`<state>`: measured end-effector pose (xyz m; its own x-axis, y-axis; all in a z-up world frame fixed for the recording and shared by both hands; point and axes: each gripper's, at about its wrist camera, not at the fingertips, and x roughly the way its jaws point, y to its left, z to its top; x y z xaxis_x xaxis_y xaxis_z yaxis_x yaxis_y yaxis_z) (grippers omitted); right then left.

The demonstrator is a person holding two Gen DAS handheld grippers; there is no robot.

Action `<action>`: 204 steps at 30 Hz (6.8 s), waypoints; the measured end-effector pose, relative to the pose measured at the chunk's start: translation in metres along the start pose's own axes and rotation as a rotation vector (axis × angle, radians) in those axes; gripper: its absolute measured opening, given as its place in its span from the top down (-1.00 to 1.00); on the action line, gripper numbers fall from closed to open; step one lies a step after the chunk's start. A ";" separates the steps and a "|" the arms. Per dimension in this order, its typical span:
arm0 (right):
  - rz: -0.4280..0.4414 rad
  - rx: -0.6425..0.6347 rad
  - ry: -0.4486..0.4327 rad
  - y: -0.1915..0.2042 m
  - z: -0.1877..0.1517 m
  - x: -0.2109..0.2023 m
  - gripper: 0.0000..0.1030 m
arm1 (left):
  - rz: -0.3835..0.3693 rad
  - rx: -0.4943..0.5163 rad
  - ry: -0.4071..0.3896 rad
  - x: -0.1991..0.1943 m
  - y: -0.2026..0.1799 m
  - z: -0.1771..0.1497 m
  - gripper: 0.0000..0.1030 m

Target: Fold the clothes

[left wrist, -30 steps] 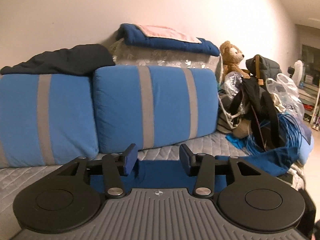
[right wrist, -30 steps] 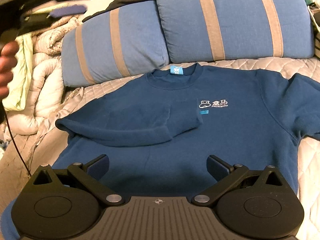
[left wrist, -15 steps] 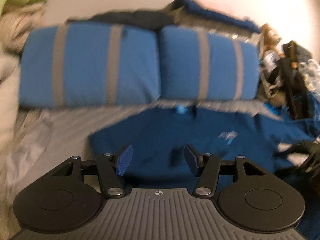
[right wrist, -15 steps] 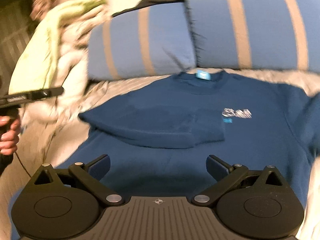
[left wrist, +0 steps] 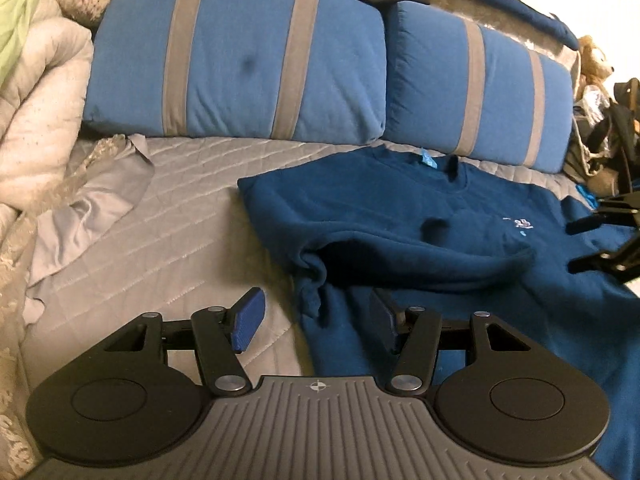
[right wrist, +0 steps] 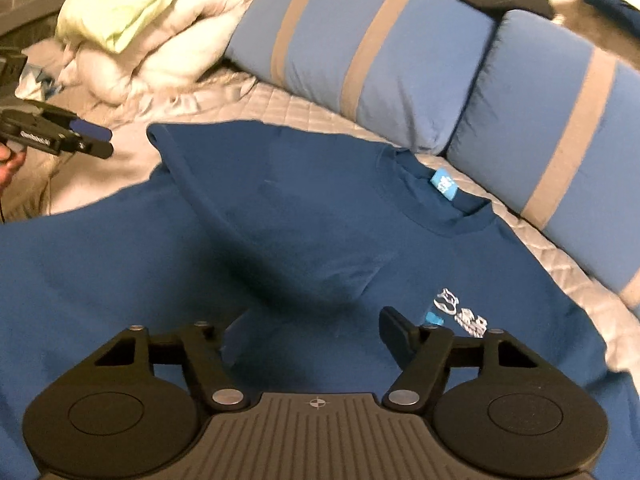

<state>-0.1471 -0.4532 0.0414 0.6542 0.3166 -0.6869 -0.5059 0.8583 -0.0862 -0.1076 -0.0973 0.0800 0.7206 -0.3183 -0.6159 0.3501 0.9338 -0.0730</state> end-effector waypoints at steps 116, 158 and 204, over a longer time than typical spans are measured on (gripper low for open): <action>-0.816 1.134 -0.259 -0.188 -0.297 -0.252 -0.22 | -0.135 0.067 0.073 -0.025 -0.084 -0.044 -0.44; -0.670 1.130 -0.431 -0.220 -0.234 -0.237 0.82 | -0.134 0.014 0.141 -0.008 -0.080 -0.044 -0.43; -0.095 0.559 -0.294 -0.036 -0.005 -0.062 0.81 | -0.075 0.039 0.115 -0.010 -0.082 -0.049 -0.43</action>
<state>-0.1723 -0.5056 0.0840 0.8487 0.2582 -0.4616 -0.1200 0.9440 0.3074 -0.1731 -0.1626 0.0538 0.6187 -0.3643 -0.6961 0.4255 0.9002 -0.0929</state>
